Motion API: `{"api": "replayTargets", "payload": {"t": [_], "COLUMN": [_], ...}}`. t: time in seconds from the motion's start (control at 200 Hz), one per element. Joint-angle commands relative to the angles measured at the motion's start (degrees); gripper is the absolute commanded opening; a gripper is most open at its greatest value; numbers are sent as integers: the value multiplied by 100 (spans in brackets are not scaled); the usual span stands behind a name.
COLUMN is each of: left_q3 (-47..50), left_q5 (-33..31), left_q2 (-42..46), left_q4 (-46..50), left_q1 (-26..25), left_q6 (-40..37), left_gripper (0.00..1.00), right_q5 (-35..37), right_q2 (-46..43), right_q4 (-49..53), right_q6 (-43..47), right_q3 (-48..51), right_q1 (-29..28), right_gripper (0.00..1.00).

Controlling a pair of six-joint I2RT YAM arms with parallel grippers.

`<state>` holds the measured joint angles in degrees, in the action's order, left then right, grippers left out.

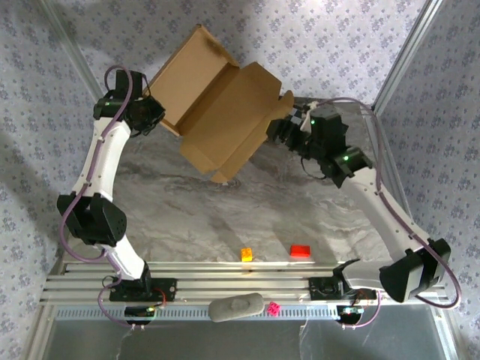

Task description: Fold the paper box

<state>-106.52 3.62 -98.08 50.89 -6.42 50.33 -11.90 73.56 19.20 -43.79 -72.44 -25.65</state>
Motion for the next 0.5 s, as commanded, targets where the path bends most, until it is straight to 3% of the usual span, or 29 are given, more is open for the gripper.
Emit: {"api": "replayTargets", "payload": {"t": [0.0,0.155,0.265,0.38,0.495], "left_q3": [93,123,218,387,579], "left_q5": [231,371,438,524,574], "left_q2": [-20,-27,8,59,121], "left_q4": [-158,-185,-210,-287,-369], "left_q1": [60,94,101,117,136], "left_q6": [434,536,567,640,704], "left_gripper": [0,0,0,0,0], "right_q5": [-366,-596,-691,-462,290], "right_q2": [-18,404,861,1324,1598], "right_q4": [-1007,-1608,-1438,-524,520], "right_q6": [-612,-890,-761,-413,164], "right_q3": [234,354,-76,-723,-1376], "right_q1": [-283,-318,-358,-488,-728], "right_gripper": [82,78,70,51,29]}}
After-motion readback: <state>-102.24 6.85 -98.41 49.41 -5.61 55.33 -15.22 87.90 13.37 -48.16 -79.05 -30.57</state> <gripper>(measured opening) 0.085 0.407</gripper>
